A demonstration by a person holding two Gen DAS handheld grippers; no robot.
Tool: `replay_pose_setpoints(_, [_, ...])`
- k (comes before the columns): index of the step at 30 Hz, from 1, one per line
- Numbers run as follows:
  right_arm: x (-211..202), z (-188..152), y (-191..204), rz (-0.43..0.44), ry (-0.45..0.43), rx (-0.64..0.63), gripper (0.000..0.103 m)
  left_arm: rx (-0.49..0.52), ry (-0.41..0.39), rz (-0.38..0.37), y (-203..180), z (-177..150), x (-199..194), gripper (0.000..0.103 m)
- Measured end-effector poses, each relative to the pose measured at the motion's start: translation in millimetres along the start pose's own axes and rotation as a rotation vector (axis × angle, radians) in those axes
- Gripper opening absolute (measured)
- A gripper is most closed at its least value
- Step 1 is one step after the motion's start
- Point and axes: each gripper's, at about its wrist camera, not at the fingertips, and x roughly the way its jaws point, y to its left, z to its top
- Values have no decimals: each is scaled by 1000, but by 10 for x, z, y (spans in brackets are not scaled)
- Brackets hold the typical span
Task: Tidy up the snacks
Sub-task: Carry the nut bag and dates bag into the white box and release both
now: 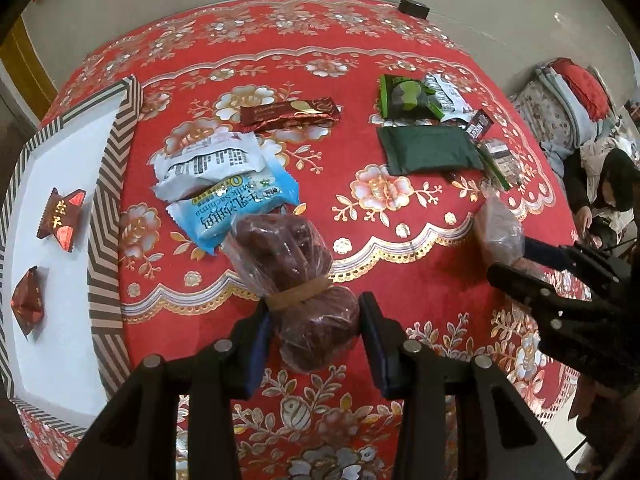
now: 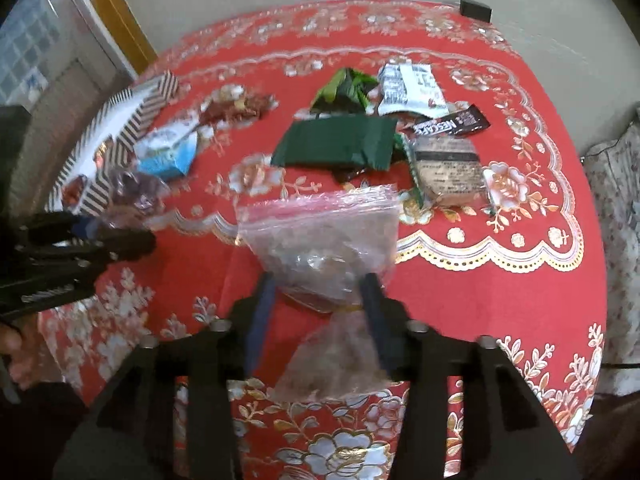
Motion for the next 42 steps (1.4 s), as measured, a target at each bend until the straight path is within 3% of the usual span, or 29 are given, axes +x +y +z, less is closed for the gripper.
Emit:
replay_pose_setpoints(2, [-9,-2,13,-52,-8,-24,52,-5,4,-4,20,-12,2,44])
replay_pose_setpoints(4, [-122,24,-43,-70,-73,8,52,-12,9,-7,47,-21,9,44])
replay_pose_setpoints(6, [-177,58,-100,-68,-108,37,63,-15,12,-5,60,-26,16,44])
replay_pose_setpoints(7, [-144,76,-111,-81,-96,39,69,-14,13,-5,59,-28,18,44])
replay_pose_setpoints(11, [146,125,-73,-40,16,2,69,-5,9,-8,41,-23,7,44])
replay_pose_setpoints(15, [222,154,-54,-69,2,-6,69,-4,9,-9,38,-19,7,44])
replay_pose_setpoints(20, [224,151,-18,-60,-15,-17,47,-4,1,-9,51,16,-7,44])
replay_pose_setpoints(22, [178,154,-30,-42,-24,-2,45,-1,-4,-6,53,33,-13,44])
replay_pose_setpoints(30, [-110,194,30,-1,-101,51,45,14,-14,-3,60,76,-22,44])
replay_pose_setpoints(42, [-313,325,225,-27,-149,64,45,23,-64,13,284,162,-174,44])
